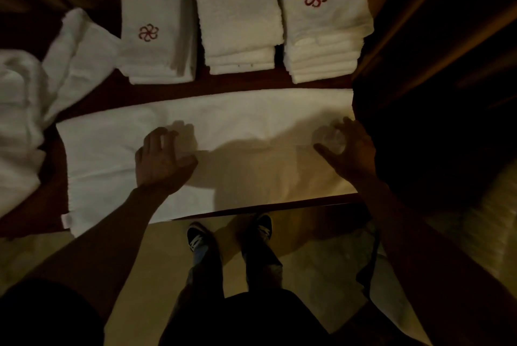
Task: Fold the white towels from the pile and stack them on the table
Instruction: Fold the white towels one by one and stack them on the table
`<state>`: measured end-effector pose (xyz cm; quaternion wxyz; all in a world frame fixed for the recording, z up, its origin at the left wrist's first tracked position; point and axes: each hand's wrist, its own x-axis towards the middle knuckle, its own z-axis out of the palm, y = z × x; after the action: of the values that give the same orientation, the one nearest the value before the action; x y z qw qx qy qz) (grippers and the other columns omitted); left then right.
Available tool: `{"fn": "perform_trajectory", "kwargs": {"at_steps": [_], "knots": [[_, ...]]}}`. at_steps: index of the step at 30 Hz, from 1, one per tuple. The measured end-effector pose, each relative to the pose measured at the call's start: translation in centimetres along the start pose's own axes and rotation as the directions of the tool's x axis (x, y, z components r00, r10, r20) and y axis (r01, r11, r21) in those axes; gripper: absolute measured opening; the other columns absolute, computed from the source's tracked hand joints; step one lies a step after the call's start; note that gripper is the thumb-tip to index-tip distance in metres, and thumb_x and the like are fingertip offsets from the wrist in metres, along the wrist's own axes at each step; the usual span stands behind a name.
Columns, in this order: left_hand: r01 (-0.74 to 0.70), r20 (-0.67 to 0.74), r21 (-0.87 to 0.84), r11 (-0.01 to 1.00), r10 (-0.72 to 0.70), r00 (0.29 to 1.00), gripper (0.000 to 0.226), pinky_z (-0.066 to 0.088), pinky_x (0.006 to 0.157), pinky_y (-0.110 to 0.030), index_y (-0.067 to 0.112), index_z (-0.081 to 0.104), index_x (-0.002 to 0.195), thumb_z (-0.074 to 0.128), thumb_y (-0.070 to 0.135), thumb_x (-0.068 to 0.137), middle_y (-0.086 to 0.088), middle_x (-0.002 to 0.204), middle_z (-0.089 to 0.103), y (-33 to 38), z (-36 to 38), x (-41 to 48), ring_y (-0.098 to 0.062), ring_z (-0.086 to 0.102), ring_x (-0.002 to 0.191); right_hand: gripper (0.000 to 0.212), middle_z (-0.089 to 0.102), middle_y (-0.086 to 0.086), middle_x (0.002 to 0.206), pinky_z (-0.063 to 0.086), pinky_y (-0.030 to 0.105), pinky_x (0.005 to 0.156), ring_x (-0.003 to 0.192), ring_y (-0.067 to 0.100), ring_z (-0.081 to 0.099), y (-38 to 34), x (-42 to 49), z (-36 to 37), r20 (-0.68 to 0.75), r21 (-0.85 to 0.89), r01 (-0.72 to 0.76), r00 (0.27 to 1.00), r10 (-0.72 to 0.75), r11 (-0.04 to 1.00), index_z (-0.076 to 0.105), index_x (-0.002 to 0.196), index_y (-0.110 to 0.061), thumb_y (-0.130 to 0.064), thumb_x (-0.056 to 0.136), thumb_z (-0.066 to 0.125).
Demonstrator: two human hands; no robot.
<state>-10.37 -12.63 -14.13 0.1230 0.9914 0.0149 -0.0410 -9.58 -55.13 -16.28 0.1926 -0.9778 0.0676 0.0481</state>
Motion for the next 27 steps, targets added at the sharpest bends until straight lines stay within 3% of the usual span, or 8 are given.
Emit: {"fn": "perform_trajectory", "kwargs": {"at_steps": [2, 6, 11, 14, 16, 19, 23, 27], "knots": [[0.048, 0.037, 0.040, 0.998, -0.049, 0.998, 0.089, 0.034, 0.107, -0.060, 0.015, 0.032, 0.148, 0.050, 0.068, 0.079, -0.018, 0.155, 0.028, -0.3, 0.5, -0.3, -0.039, 0.032, 0.140, 0.085, 0.036, 0.006, 0.156, 0.035, 0.057, 0.113, 0.145, 0.028, 0.031, -0.6, -0.2, 0.5, 0.073, -0.047, -0.029, 0.997, 0.033, 0.998, 0.043, 0.145, -0.024, -0.080, 0.081, 0.052], [0.244, 0.135, -0.008, 0.970, -0.241, 0.961, 0.110, 0.015, 0.119, -0.060, 0.022, 0.001, 0.158, 0.056, 0.077, 0.080, -0.010, 0.166, -0.001, -1.0, 1.8, -1.2, -0.031, 0.005, 0.153, 0.074, 0.021, 0.000, 0.163, 0.021, 0.060, 0.118, 0.152, 0.026, 0.014, -1.1, -0.7, 1.3, 0.115, -0.109, -0.108, 0.986, 0.120, 0.988, 0.031, 0.151, -0.027, -0.063, 0.090, 0.054], [0.263, 0.148, -0.097, 0.960, -0.247, 0.958, 0.116, 0.023, 0.115, -0.059, 0.021, 0.002, 0.157, 0.060, 0.079, 0.075, -0.009, 0.165, 0.010, -2.0, 1.0, -1.1, -0.031, 0.016, 0.150, 0.074, 0.009, -0.002, 0.166, 0.010, 0.063, 0.119, 0.153, 0.030, -0.001, -2.8, 0.2, 1.3, 0.145, -0.135, -0.216, 0.961, 0.235, 0.967, 0.021, 0.155, -0.026, -0.052, 0.095, 0.054], [0.257, 0.128, -0.140, 0.956, -0.239, 0.962, 0.108, 0.026, 0.114, -0.057, 0.019, 0.011, 0.157, 0.048, 0.080, 0.076, -0.011, 0.162, 0.021, -3.2, 0.0, -1.1, -0.032, 0.025, 0.146, 0.080, 0.001, 0.004, 0.168, 0.004, 0.062, 0.121, 0.153, 0.033, -0.008, -5.1, 0.6, 1.0, 0.145, -0.204, -0.254, 0.947, 0.286, 0.945, 0.009, 0.159, -0.018, -0.041, 0.097, 0.054], [0.242, 0.100, -0.119, 0.963, -0.231, 0.968, 0.100, 0.026, 0.115, -0.058, 0.015, 0.018, 0.155, 0.045, 0.073, 0.078, -0.011, 0.159, 0.026, -4.4, -0.5, -1.3, -0.031, 0.026, 0.146, 0.080, 0.000, 0.004, 0.168, 0.004, 0.062, 0.120, 0.153, 0.033, -0.008, -7.1, 0.7, 1.2, 0.130, -0.221, -0.171, 0.971, 0.202, 0.960, 0.012, 0.159, -0.020, -0.038, 0.096, 0.058], [0.200, 0.063, -0.067, 0.977, -0.196, 0.979, 0.083, 0.033, 0.109, -0.060, 0.014, 0.026, 0.152, 0.057, 0.056, 0.086, -0.011, 0.155, 0.033, -7.0, -0.9, -2.1, -0.031, 0.031, 0.142, 0.079, 0.008, 0.004, 0.168, 0.010, 0.061, 0.119, 0.154, 0.030, -0.001, -11.0, 0.6, 2.2, 0.151, -0.155, 0.029, 0.989, -0.006, 0.987, 0.022, 0.157, -0.023, -0.044, 0.092, 0.062], [0.171, 0.000, -0.042, 0.984, -0.172, 0.985, 0.066, 0.044, 0.098, -0.059, 0.011, 0.041, 0.142, 0.065, 0.034, 0.086, -0.018, 0.142, 0.046, -10.3, -2.0, -3.0, -0.039, 0.044, 0.130, 0.076, 0.023, 0.003, 0.165, 0.021, 0.056, 0.120, 0.153, 0.027, 0.013, -17.2, 0.0, 4.0, 0.187, -0.010, 0.187, 0.965, -0.182, 0.982, 0.034, 0.154, -0.024, -0.058, 0.088, 0.051], [0.237, -0.056, -0.036, 0.971, -0.239, 0.969, 0.052, 0.047, 0.090, -0.057, 0.011, 0.057, 0.131, 0.066, 0.007, 0.080, -0.017, 0.132, 0.055, -13.6, -3.3, -4.1, -0.041, 0.051, 0.122, 0.064, 0.043, 0.005, 0.155, 0.034, 0.051, 0.115, 0.146, 0.027, 0.033, -22.3, -0.6, 6.5, 0.225, 0.070, 0.295, 0.926, -0.303, 0.953, 0.050, 0.144, -0.019, -0.052, 0.089, 0.056]]}}
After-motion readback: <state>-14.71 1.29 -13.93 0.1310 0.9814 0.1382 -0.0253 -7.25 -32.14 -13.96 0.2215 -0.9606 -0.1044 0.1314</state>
